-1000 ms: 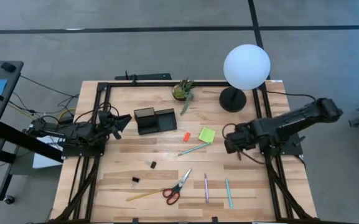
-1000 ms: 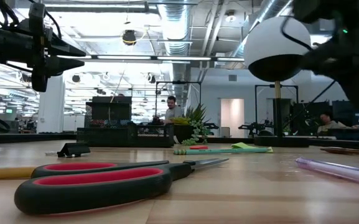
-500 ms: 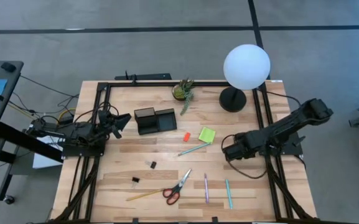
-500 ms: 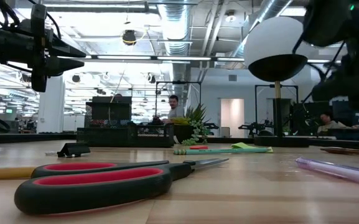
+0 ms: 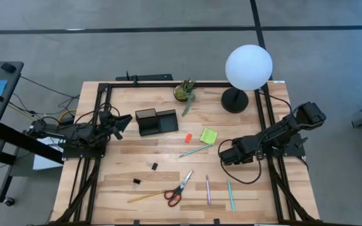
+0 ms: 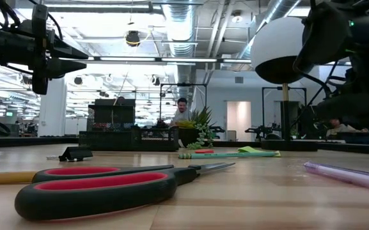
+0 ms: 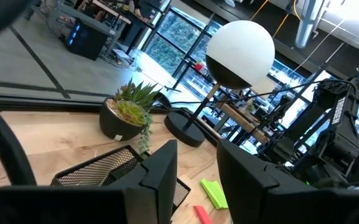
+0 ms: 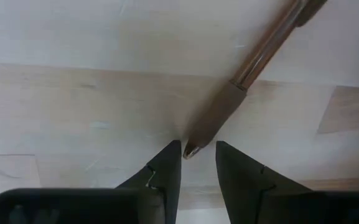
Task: Pick and place office supplies into organizer
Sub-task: Put the brown pen into the black desk organizer
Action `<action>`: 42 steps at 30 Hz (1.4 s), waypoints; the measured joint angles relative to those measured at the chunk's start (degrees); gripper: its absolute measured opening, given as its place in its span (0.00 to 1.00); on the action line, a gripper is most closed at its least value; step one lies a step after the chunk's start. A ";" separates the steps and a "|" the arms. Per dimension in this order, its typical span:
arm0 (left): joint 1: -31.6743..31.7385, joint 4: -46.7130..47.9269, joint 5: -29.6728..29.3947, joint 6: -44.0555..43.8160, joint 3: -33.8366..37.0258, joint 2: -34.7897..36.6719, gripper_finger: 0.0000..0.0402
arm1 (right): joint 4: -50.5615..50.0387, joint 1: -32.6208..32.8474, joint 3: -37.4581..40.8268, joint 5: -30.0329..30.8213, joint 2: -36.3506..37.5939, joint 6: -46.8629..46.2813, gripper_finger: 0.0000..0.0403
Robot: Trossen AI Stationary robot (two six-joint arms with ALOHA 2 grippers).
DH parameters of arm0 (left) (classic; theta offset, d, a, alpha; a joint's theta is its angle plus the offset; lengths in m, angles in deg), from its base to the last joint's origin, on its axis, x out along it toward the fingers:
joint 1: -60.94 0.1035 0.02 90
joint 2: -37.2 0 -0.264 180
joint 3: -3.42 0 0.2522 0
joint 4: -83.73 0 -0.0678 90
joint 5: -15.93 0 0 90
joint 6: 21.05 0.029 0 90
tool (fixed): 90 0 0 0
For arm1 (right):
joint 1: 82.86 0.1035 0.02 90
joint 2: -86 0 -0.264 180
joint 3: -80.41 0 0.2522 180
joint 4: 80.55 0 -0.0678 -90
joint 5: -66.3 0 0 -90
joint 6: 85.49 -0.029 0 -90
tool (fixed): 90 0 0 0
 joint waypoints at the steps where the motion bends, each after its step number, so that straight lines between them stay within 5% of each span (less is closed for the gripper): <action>1: 0.00 -0.01 0.00 -0.02 0.00 0.00 0.27 | 0.02 -0.03 0.01 0.04 -0.02 -0.38 0.23; 42: 0.00 0.03 0.03 0.42 0.00 0.00 0.27 | 0.75 0.10 1.27 7.84 0.05 -19.90 0.18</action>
